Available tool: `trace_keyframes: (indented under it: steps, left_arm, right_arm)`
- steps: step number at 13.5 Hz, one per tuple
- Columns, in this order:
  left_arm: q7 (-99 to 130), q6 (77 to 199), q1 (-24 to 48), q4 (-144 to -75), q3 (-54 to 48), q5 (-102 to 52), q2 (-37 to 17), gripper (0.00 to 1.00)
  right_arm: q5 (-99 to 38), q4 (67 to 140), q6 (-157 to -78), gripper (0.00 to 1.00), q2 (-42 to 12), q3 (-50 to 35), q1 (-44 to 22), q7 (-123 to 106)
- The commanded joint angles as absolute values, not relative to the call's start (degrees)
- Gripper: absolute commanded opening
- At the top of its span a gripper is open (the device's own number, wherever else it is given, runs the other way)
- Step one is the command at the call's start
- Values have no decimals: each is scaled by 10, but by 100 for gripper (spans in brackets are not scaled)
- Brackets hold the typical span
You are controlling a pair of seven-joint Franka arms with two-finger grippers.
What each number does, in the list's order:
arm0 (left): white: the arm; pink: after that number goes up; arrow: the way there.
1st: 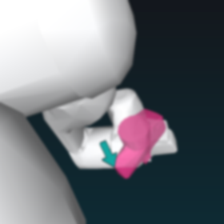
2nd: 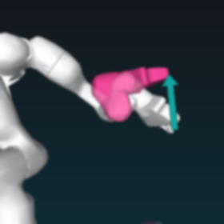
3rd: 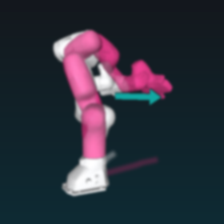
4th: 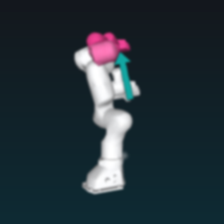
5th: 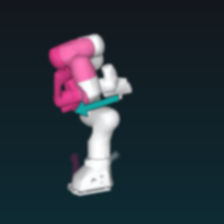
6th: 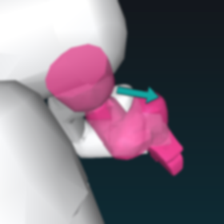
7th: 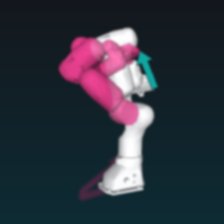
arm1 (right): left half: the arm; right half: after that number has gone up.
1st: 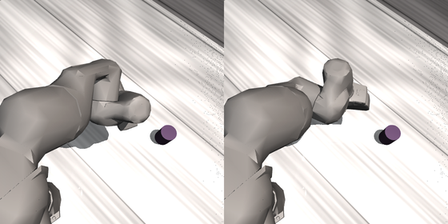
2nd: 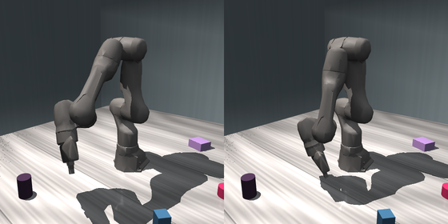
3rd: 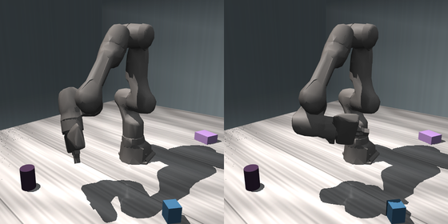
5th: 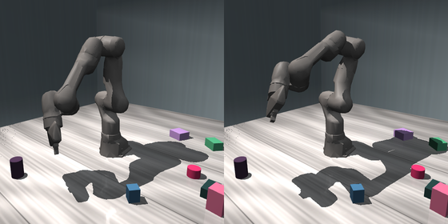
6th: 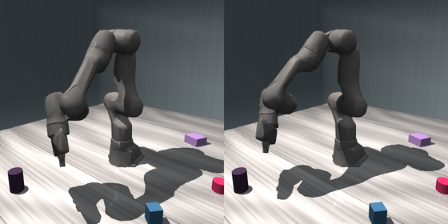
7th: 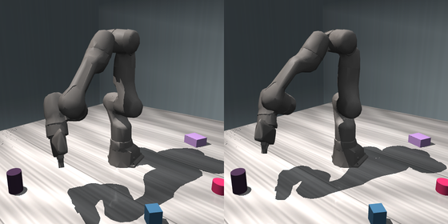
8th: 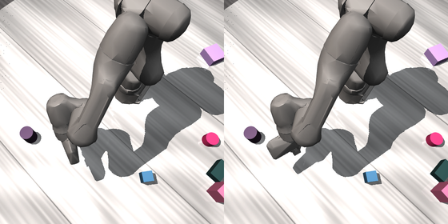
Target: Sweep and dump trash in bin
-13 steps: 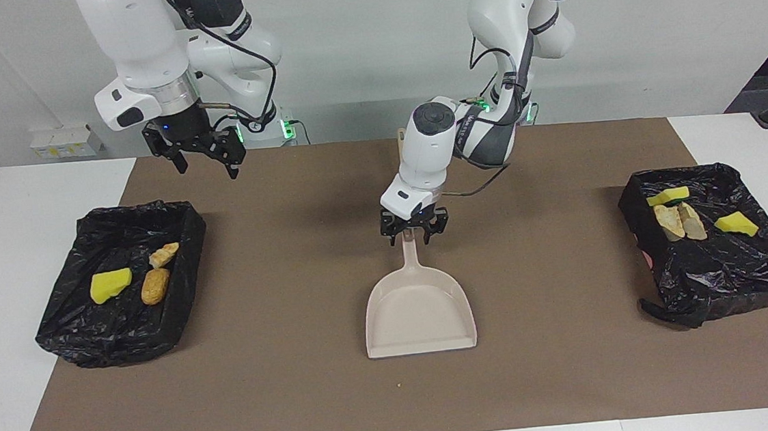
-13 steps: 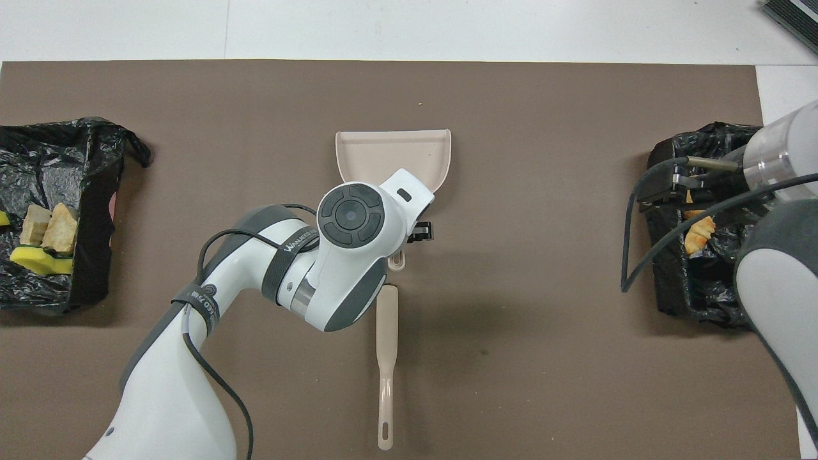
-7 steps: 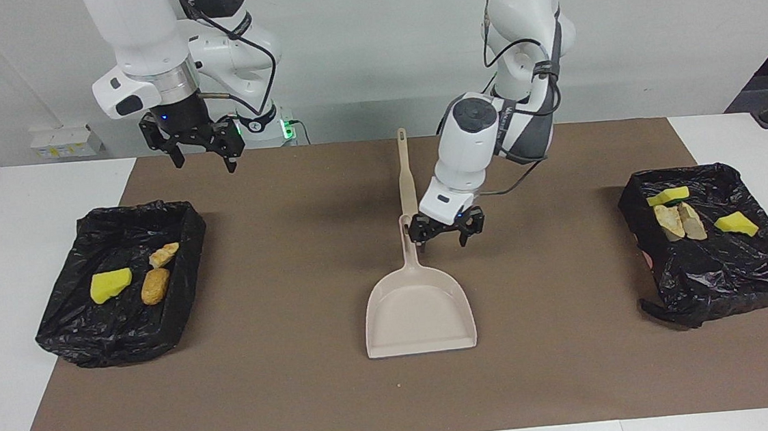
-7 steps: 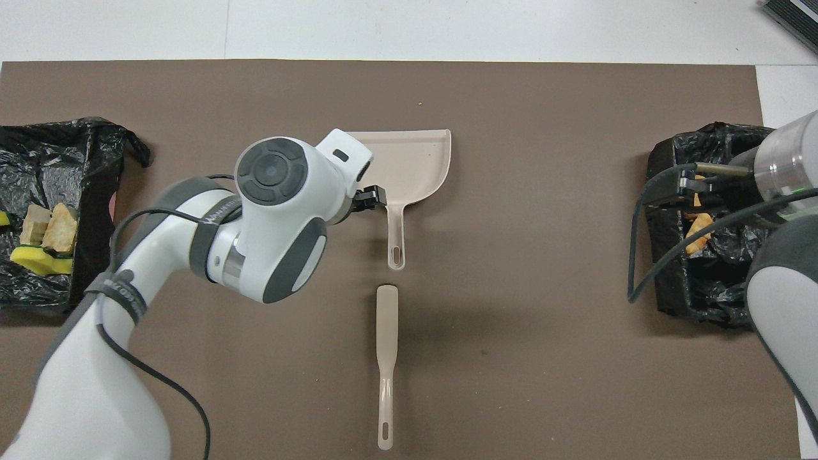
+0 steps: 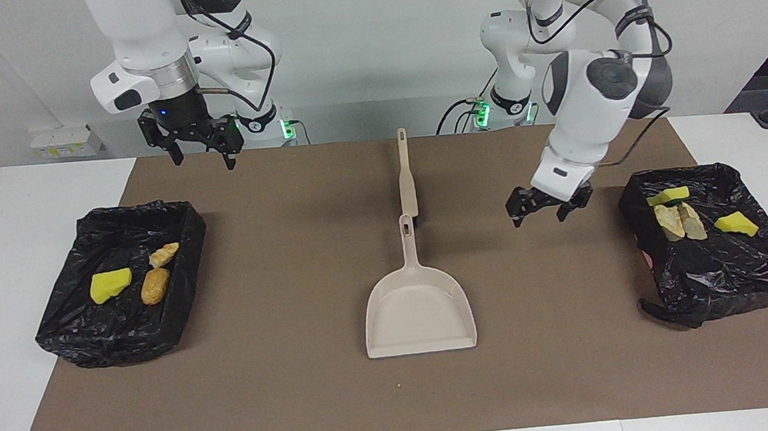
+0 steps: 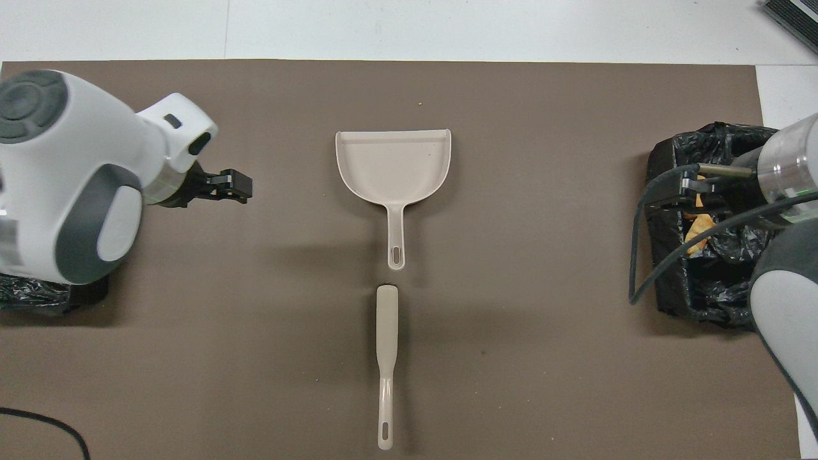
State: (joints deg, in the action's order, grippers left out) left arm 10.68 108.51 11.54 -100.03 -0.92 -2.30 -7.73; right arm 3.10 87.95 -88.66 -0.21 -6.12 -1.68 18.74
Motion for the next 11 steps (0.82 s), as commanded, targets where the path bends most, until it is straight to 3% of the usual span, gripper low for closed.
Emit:
trace_keyframes:
  steps: [1,7,11]
  left_arm:
    - [25,1022,67,-1015,-15,-25,-30,100]
    - [11,934,28,-993,-15,-20,52,100]
    - [12,896,27,-971,-15,-20,71,100]
  right_arm:
    - [26,893,-902,100,8,-65,-8,169]
    - [4,894,-902,100,10,-65,-6,167]
    - [4,894,-902,100,9,-65,-5,167]
